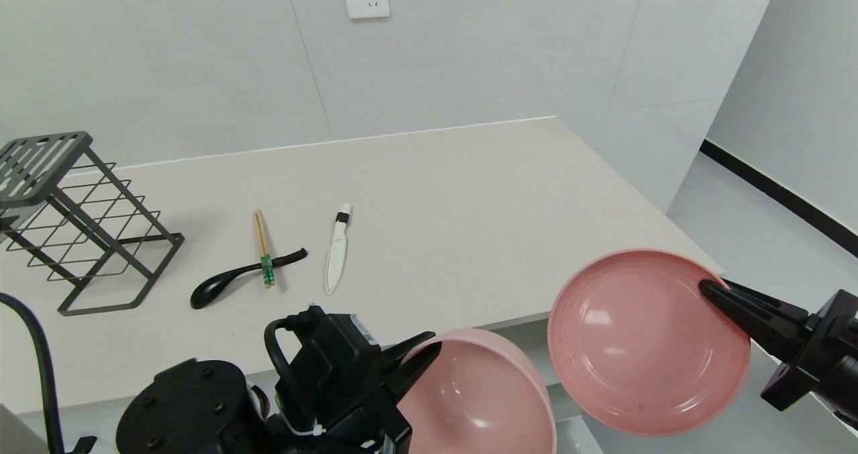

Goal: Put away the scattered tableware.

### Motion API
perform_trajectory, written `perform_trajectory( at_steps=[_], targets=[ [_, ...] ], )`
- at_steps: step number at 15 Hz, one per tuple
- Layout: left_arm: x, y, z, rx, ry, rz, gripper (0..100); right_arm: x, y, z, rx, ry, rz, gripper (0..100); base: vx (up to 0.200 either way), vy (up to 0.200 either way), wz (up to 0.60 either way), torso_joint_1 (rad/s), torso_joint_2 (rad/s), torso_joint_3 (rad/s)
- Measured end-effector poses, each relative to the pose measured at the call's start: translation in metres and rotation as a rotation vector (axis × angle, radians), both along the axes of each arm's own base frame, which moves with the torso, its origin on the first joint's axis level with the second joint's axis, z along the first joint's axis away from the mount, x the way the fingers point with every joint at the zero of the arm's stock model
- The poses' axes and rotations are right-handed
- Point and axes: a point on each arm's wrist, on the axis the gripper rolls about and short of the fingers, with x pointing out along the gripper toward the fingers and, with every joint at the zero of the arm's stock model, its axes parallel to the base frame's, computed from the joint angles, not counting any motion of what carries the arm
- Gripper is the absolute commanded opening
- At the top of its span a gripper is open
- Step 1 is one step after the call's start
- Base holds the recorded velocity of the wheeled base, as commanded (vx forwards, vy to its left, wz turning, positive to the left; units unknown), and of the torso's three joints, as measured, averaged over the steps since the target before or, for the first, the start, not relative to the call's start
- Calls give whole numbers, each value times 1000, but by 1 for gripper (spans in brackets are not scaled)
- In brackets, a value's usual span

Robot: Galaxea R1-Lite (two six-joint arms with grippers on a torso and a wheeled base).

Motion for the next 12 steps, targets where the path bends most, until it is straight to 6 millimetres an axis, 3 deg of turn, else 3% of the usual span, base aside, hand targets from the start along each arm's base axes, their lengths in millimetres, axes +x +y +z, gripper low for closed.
perform_trajectory(
  at_steps=[4, 12],
  targets=[
    [-2, 2, -3, 10, 12, -2, 0, 0, 0, -1, -1, 2, 0, 0, 0, 0, 0, -121, 233, 119],
    [-3, 2, -4, 15, 16, -2, 0, 2, 1, -2, -3, 11, 0, 0, 0, 0, 0, -251, 489, 236]
  ],
)
